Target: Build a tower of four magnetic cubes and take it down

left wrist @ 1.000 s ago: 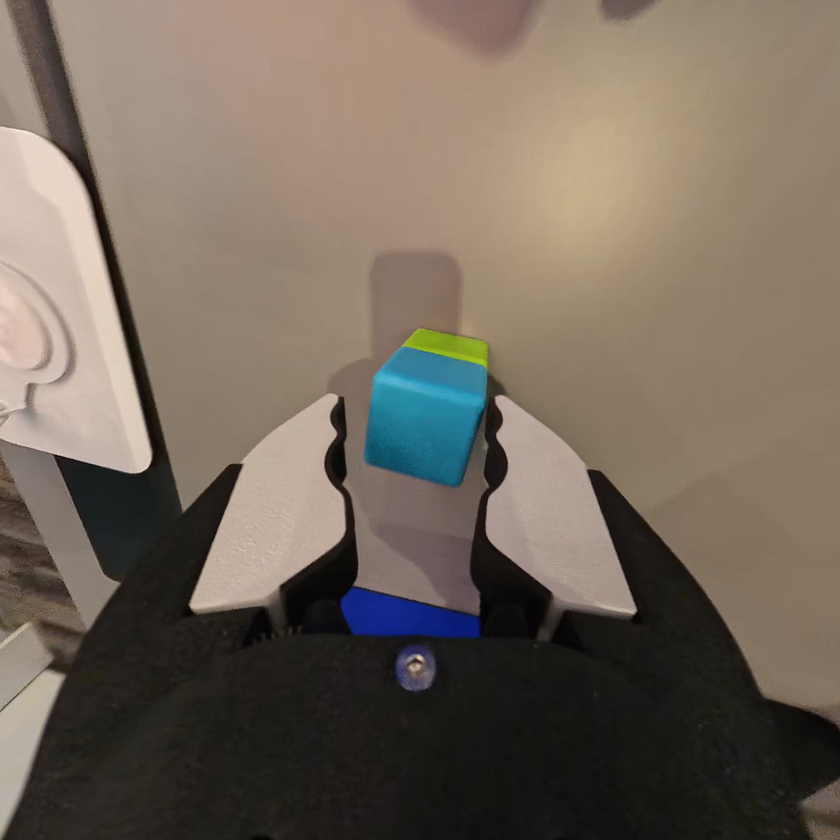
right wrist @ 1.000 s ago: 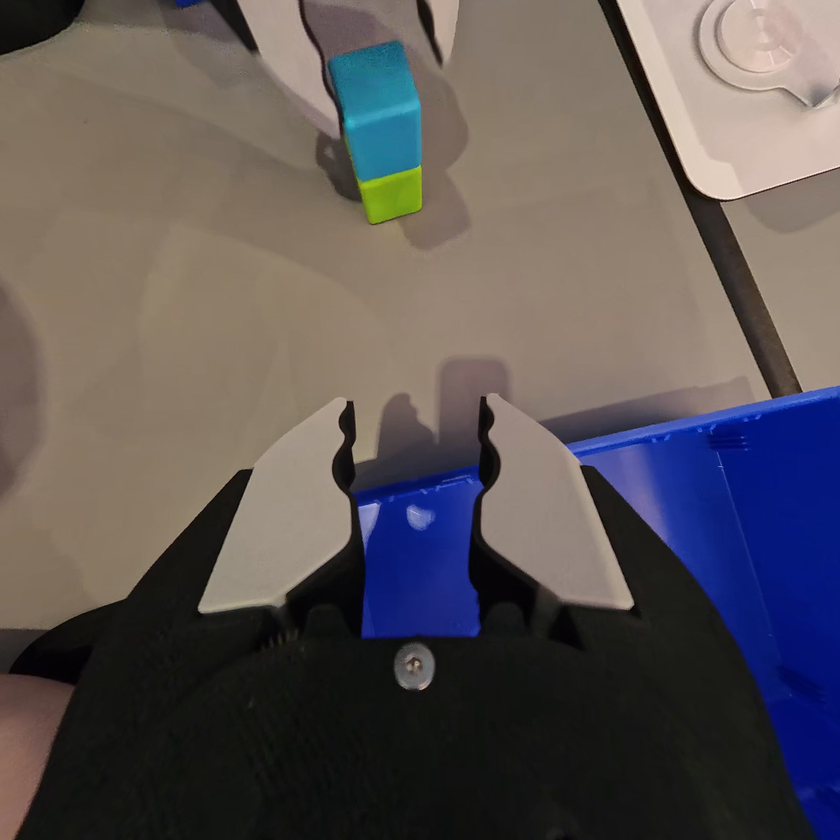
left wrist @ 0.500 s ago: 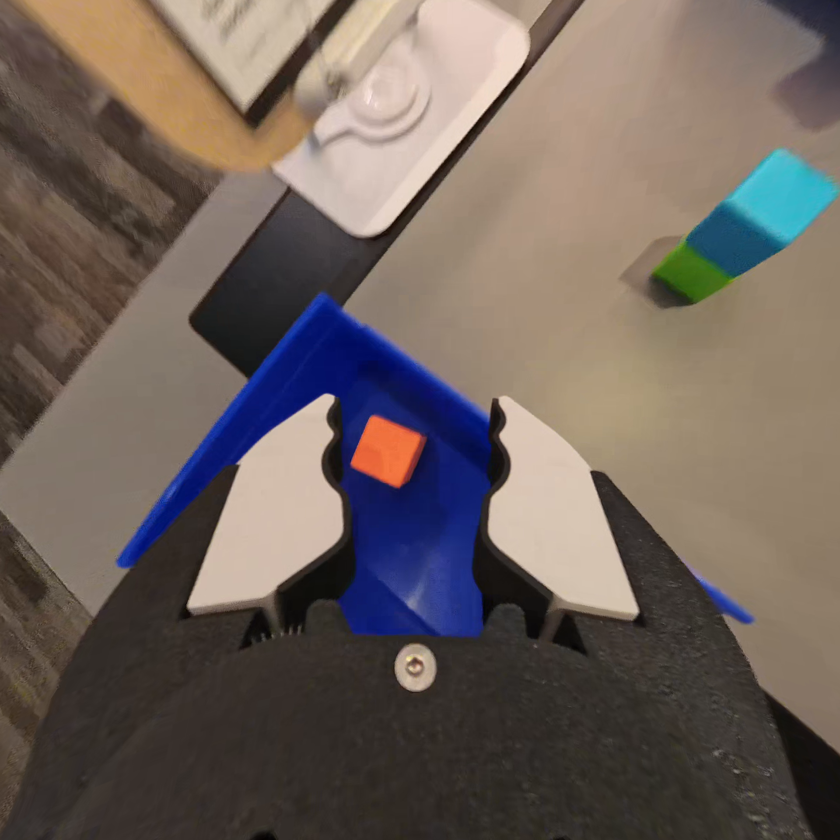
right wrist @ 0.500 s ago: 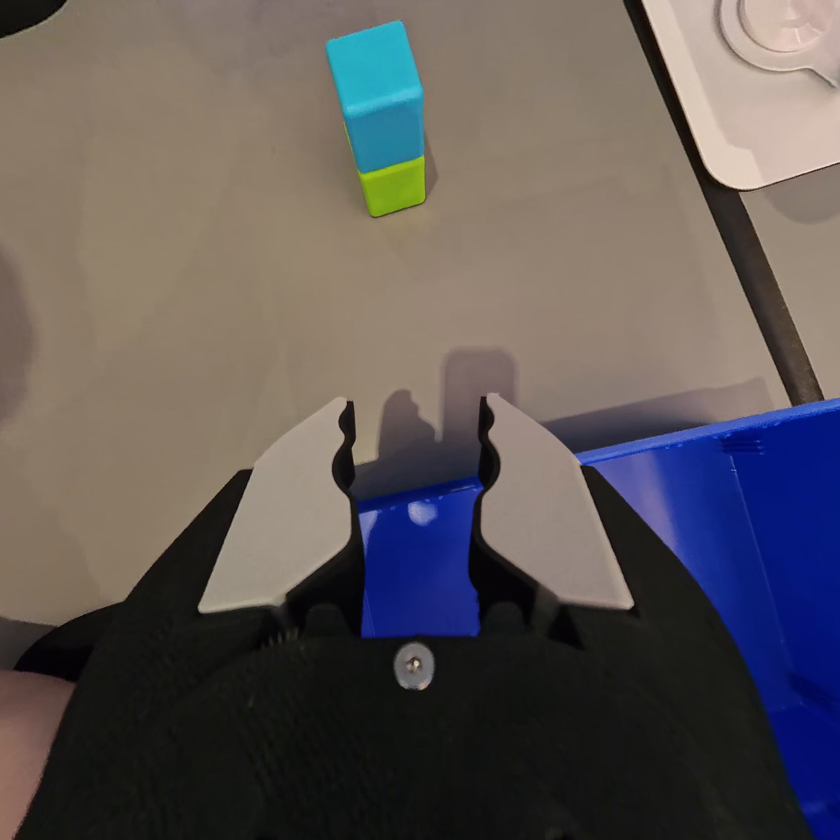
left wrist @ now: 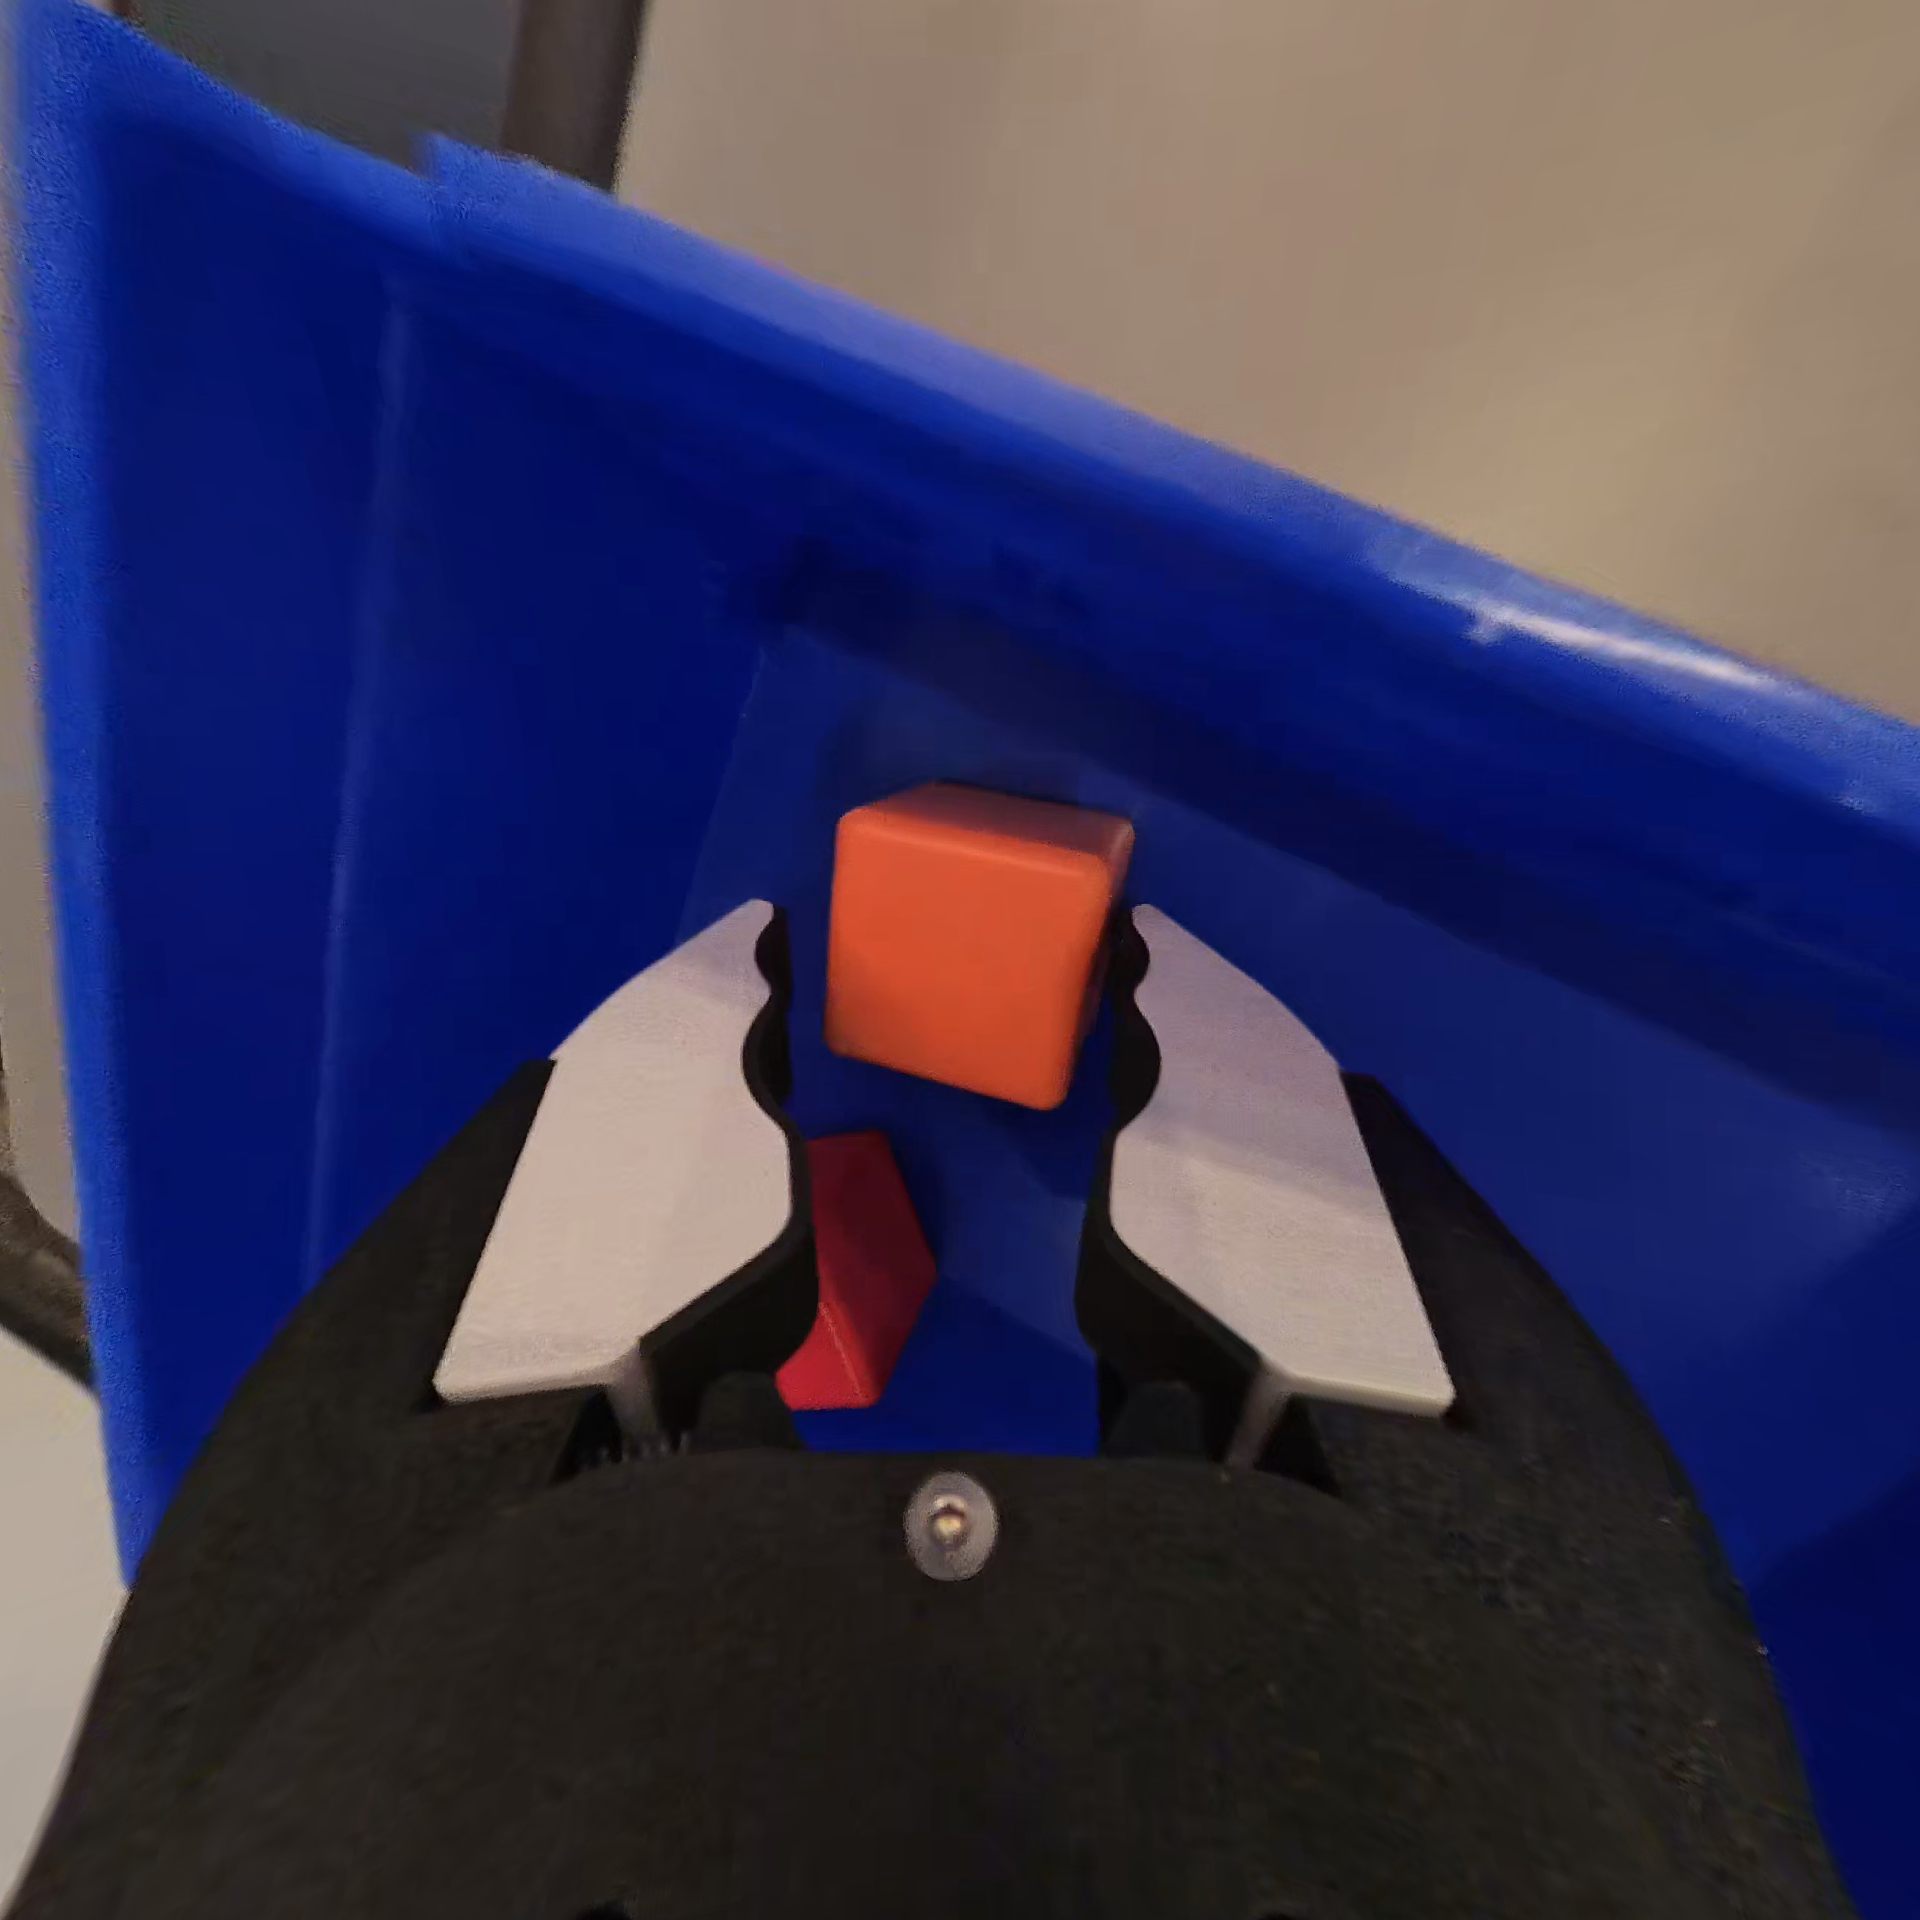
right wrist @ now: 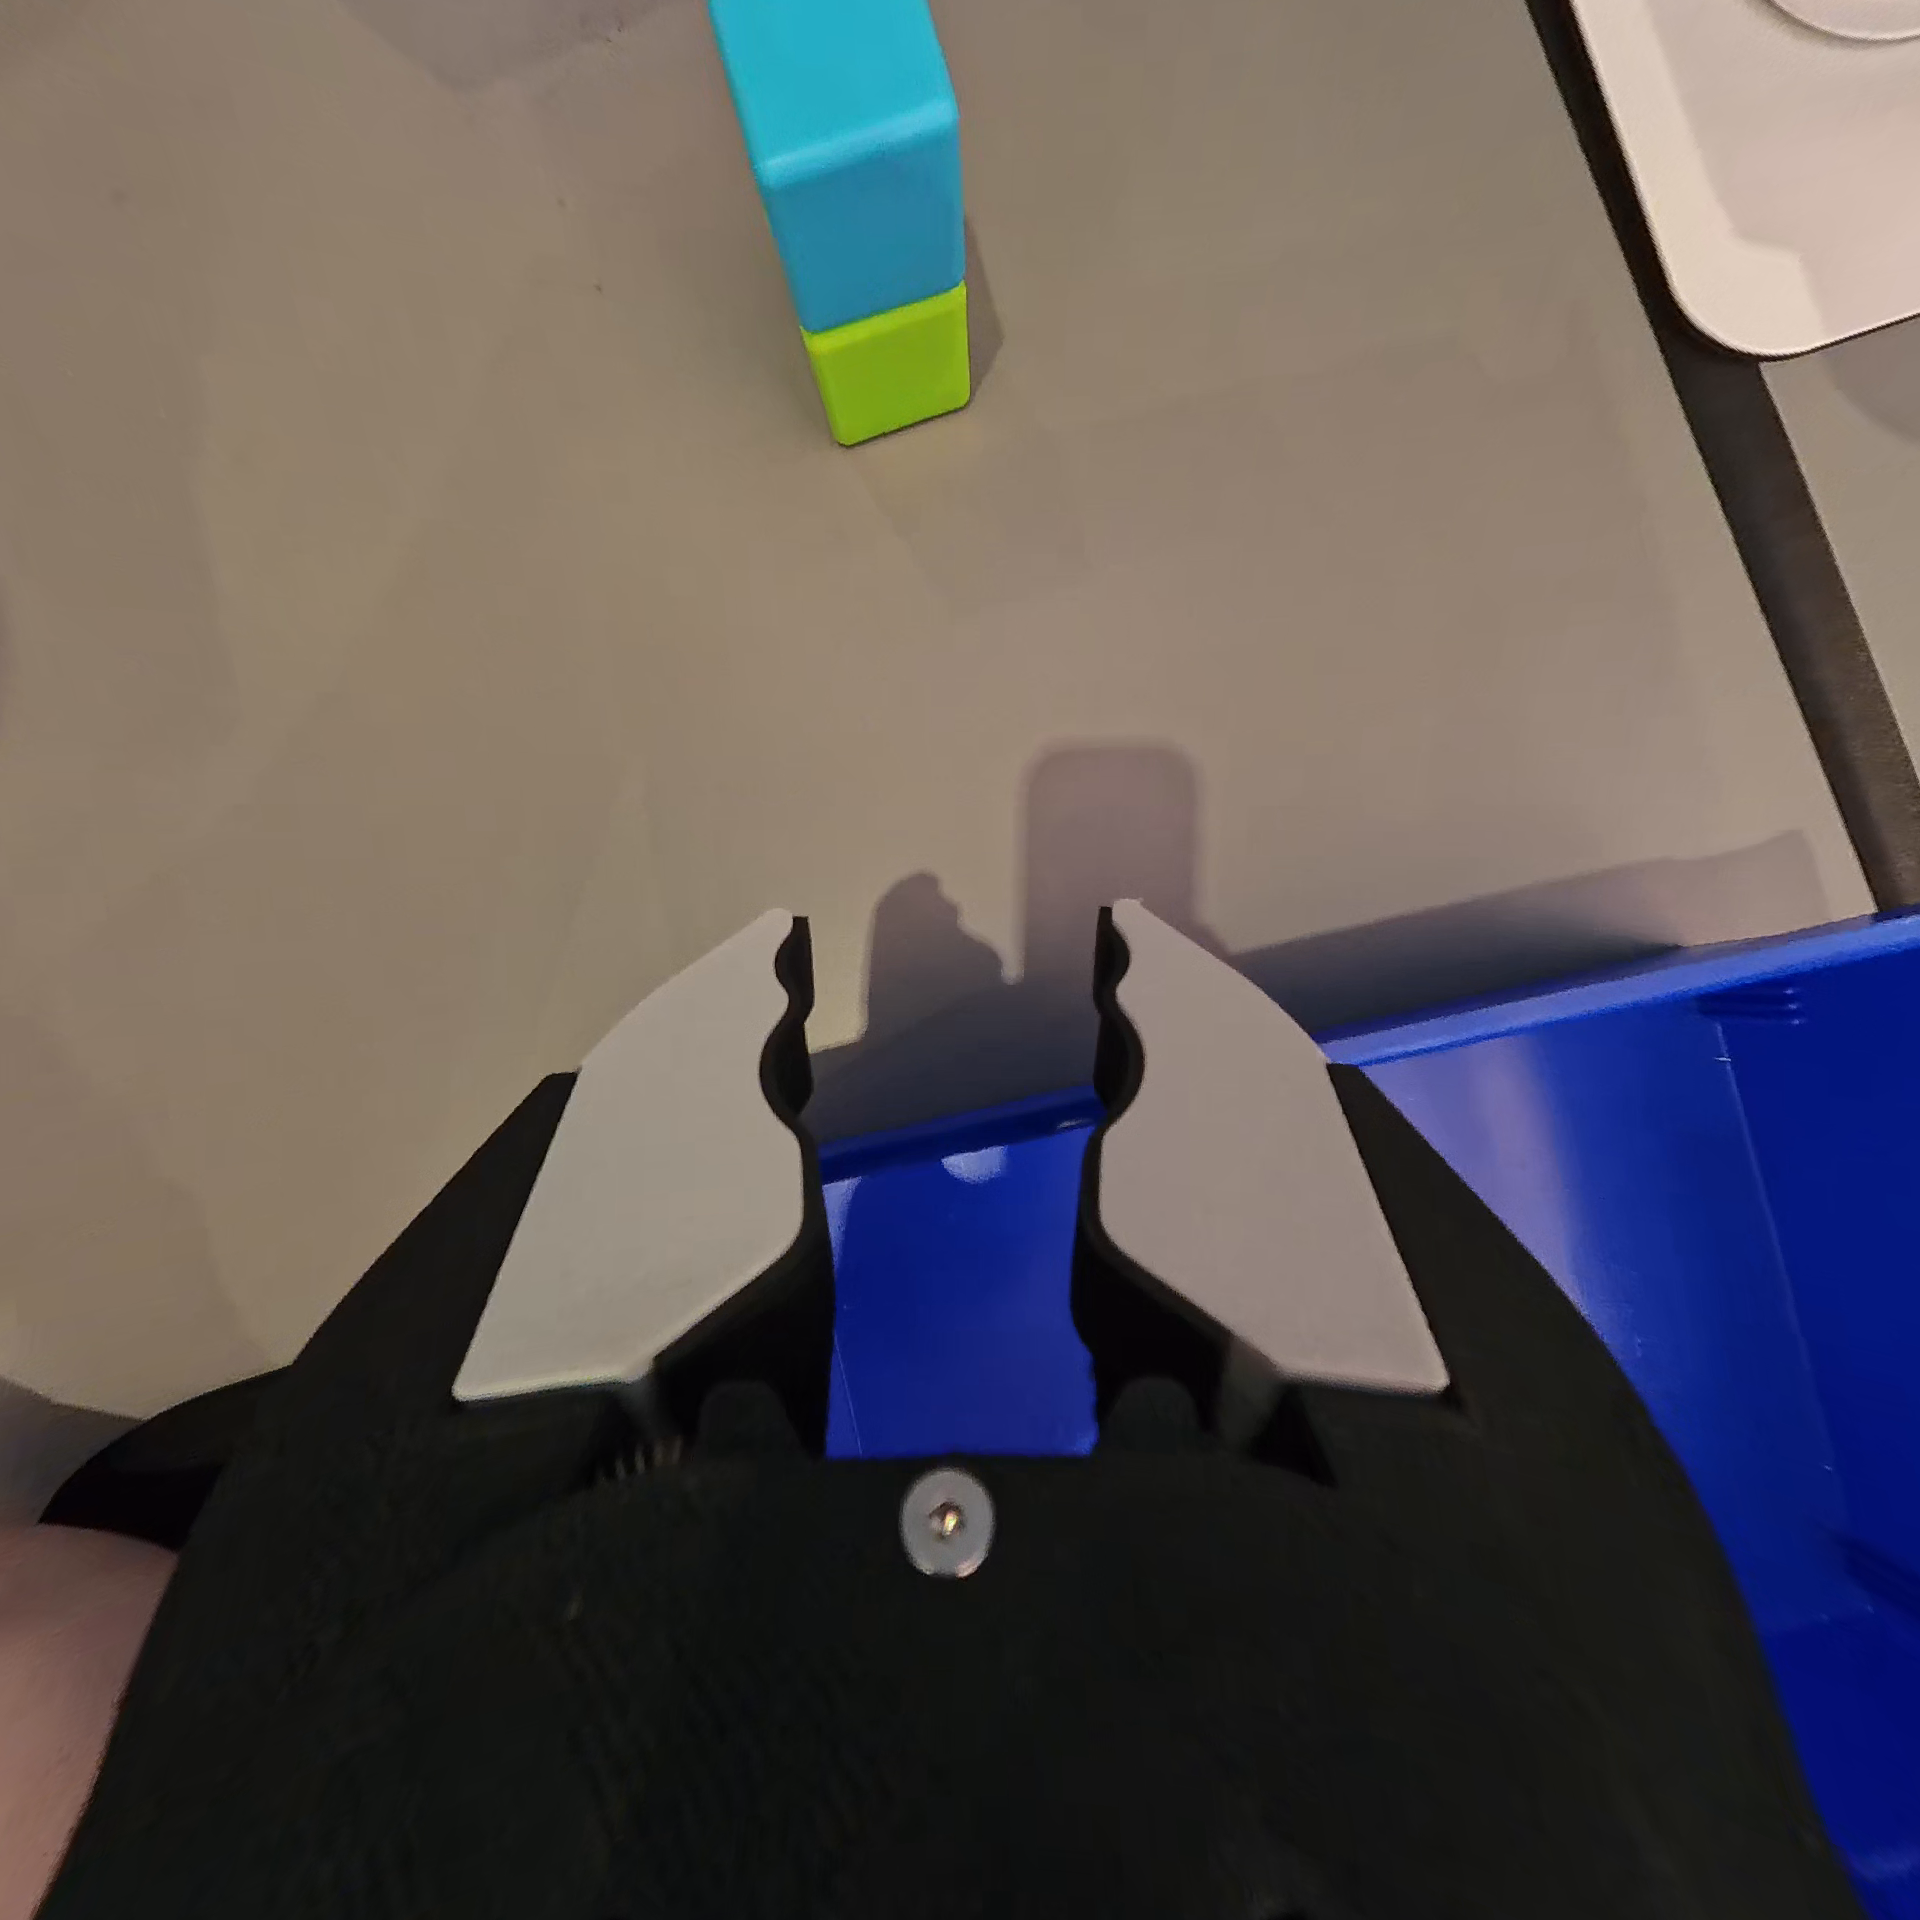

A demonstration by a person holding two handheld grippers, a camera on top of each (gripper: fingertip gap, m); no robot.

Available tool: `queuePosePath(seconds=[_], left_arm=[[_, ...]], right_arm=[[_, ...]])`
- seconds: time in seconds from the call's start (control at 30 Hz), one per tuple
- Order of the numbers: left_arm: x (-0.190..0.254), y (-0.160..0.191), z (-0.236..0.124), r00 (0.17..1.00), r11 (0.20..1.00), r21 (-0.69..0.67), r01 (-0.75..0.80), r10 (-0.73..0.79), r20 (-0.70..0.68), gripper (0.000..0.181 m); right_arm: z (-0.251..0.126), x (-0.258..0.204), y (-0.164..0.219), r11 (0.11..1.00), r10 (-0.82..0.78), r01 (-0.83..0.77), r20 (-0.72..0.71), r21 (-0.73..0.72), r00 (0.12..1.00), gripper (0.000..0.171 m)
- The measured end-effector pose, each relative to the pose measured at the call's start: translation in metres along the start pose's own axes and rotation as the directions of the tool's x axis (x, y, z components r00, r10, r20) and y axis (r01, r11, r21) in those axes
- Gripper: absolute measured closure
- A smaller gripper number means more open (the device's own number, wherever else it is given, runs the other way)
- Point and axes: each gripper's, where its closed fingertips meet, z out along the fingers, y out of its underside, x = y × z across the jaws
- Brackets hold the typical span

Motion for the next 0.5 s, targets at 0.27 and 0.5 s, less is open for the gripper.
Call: queuePosePath(seconds=[0.27, 0.5], left_arm=[[-0.009, -0.011, -0.041, 0.996, 0.999, 0.011, -0.051, 0.050, 0.068, 0.129], [-0.003, -0.092, -0.161, 0.990, 0.967, 0.248, 0.051, -0.081, 0.111, 0.129]], right_arm=[[-0.003, 0.000, 0.001, 1.000, 0.001, -0.001, 0.006, 0.007, 1.000, 0.118], [-0.004, -0.001, 0.000, 1.000, -0.004, 0.004, 0.006, 0.009, 1.000, 0.118]])
